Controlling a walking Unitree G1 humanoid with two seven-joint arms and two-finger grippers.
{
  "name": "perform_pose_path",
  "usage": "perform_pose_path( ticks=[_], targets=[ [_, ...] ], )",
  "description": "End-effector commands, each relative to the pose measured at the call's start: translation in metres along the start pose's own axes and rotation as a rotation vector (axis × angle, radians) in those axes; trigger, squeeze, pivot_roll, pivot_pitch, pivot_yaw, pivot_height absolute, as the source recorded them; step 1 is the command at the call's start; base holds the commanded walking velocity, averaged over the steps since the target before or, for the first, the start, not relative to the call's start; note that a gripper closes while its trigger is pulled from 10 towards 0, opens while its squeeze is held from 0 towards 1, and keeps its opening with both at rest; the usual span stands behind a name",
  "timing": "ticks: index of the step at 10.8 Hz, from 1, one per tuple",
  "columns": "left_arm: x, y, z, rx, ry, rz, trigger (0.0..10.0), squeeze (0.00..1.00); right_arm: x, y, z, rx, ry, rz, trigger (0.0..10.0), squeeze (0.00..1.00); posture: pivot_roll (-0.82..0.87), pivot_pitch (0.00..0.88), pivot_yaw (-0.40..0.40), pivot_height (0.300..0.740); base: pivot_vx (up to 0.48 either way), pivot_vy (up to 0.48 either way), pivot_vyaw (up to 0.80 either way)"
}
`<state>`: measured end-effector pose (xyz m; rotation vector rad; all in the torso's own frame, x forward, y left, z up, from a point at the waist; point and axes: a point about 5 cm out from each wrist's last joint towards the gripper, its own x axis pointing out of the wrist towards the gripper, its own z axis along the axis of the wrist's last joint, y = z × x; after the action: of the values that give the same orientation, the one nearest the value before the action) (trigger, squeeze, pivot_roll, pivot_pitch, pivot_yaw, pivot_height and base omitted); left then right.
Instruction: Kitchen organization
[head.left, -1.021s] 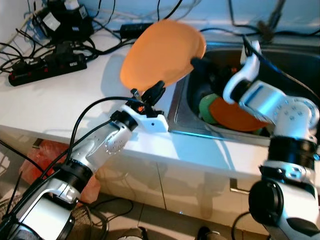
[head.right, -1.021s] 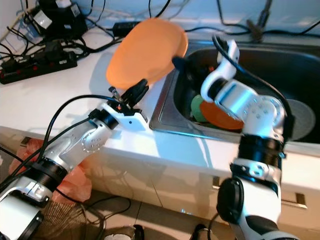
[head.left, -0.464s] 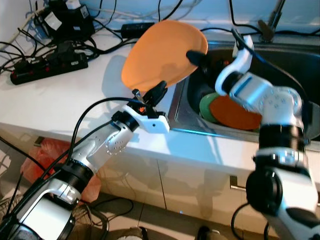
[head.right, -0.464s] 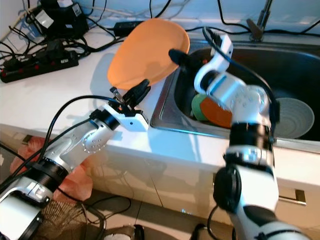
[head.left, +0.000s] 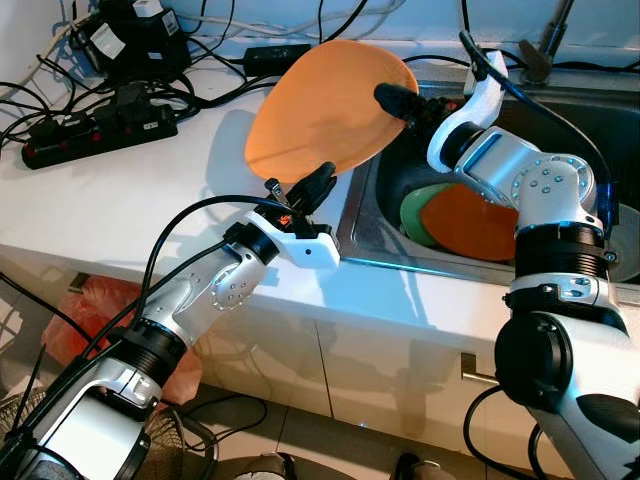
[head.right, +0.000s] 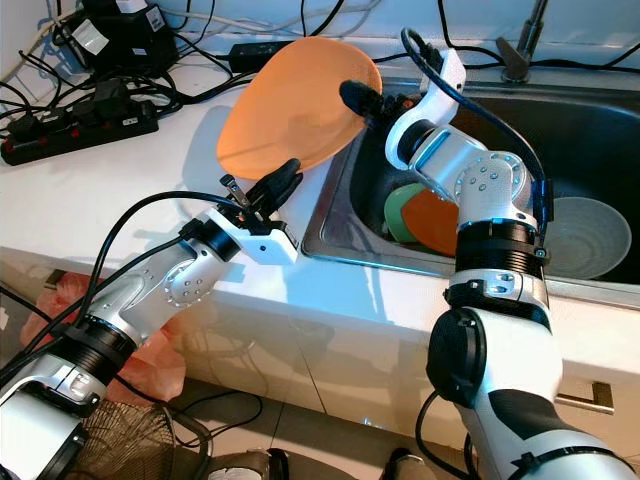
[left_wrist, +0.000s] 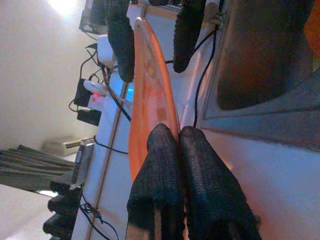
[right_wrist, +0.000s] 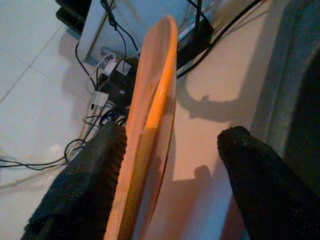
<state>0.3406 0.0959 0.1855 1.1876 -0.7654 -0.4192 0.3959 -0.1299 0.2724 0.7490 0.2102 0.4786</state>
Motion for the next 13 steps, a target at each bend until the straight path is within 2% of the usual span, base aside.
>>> perform_pose_path(
  ticks=[1, 10, 11, 12, 13],
  targets=[
    [-0.003, -0.0023, 0.0003, 0.006, -0.003, -0.011, 0.0, 0.0, 0.0022, 0.0086, 0.0042, -0.014, -0.007, 0.024, 0.0, 0.0, 0.1, 0.111, 0.088, 0.74, 0.0, 0.0, 0.0],
    [-0.0031, -0.0023, 0.0003, 0.005, -0.003, -0.011, 0.0, 0.0, 0.004, 0.0084, 0.005, -0.014, -0.007, 0.026, 0.0, 0.0, 0.1, 0.111, 0.088, 0.74, 0.0, 0.0, 0.0],
    [-0.002, -0.0007, 0.0005, 0.01, -0.008, 0.002, 2.9, 0.0, 0.0093, 0.0052, -0.0034, 0.007, 0.031, 0.012, 0.0, 0.0, 0.1, 0.113, 0.088, 0.74, 0.0, 0.0, 0.0],
    [-0.0008, 0.002, 0.0017, 0.016, -0.016, 0.022, 10.0, 0.0, 0.0097, 0.0051, -0.0045, 0.013, 0.033, 0.011, 0.0, 0.0, 0.1, 0.113, 0.088, 0.74, 0.0, 0.0, 0.0],
    [-0.0004, 0.0031, 0.0026, 0.013, -0.019, 0.032, 10.0, 0.0, 0.0097, 0.0051, -0.0047, 0.015, 0.033, 0.011, 0.0, 0.0, 0.1, 0.113, 0.088, 0.74, 0.0, 0.0, 0.0]
  ],
)
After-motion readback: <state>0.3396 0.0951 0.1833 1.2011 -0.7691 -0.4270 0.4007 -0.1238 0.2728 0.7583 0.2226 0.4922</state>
